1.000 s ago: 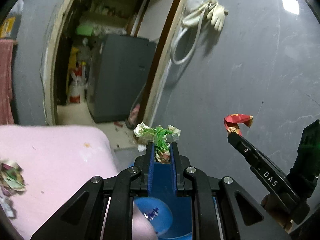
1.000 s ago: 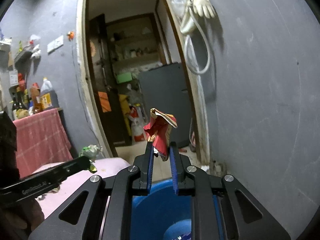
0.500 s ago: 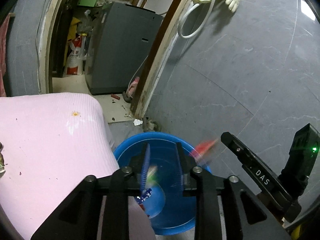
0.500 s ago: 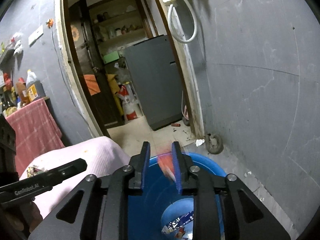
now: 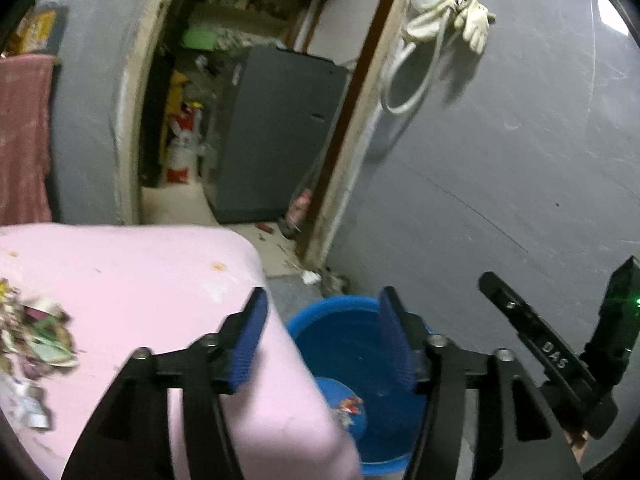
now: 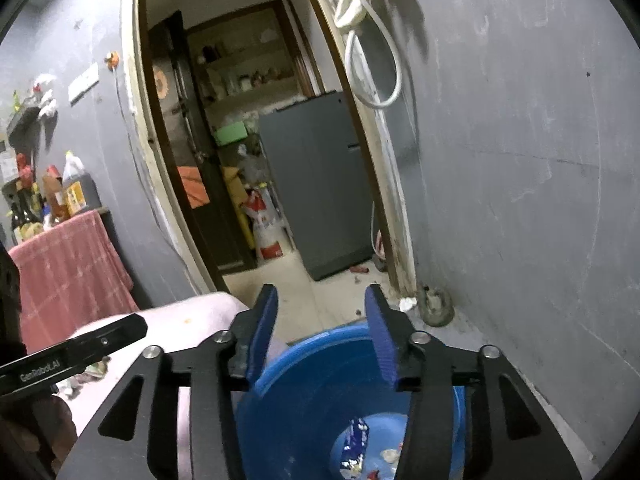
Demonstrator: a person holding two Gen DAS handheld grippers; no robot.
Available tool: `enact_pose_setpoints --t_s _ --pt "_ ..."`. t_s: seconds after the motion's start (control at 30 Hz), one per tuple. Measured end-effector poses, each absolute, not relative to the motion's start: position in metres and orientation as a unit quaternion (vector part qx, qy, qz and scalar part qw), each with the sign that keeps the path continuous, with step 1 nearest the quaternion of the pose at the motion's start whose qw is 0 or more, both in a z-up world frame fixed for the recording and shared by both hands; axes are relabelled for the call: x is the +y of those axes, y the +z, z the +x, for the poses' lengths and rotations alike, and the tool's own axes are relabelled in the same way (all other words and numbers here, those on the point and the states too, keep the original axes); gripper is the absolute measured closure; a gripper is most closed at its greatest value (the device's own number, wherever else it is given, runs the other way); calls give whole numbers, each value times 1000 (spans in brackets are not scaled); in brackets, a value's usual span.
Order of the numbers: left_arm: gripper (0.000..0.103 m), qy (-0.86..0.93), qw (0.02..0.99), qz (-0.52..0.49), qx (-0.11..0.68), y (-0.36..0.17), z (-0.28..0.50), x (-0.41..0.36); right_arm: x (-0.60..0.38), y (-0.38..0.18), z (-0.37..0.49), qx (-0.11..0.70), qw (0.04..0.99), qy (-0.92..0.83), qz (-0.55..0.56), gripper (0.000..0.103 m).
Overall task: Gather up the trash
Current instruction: 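Carry both scraps over the blue basin and open both tools to drop them, then move both tools back over the remaining trash on the table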
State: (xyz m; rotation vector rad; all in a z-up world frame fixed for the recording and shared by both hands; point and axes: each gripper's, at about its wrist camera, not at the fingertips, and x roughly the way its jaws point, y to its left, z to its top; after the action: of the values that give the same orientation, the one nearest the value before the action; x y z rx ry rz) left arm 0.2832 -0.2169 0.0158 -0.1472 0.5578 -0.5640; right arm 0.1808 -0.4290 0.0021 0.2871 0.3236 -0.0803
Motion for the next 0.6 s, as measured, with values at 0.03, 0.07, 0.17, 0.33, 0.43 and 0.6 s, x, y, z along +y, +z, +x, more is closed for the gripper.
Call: enact_pose_setpoints --t_s 0.03,0.07,0.17,0.33,0.43,0.6 --pt "42 -269 925 -74 259 20 280 -211 -427 5 181 155 977 -39 141 52" --pt "38 -264 929 -75 248 23 277 -205 -424 8 180 150 978 -37 138 51" --pt "22 -243 942 -78 219 33 269 -188 -414 17 178 129 983 -27 130 30" --pt "8 -200 959 -87 181 48 255 -155 -391 32 175 96 989 -5 114 18" --pt "5 -175 967 -89 164 54 246 -140 -377 41 174 79 991 10 103 10" --pt "3 -132 978 -82 138 60 234 -110 -350 53 171 49 994 39 90 0"
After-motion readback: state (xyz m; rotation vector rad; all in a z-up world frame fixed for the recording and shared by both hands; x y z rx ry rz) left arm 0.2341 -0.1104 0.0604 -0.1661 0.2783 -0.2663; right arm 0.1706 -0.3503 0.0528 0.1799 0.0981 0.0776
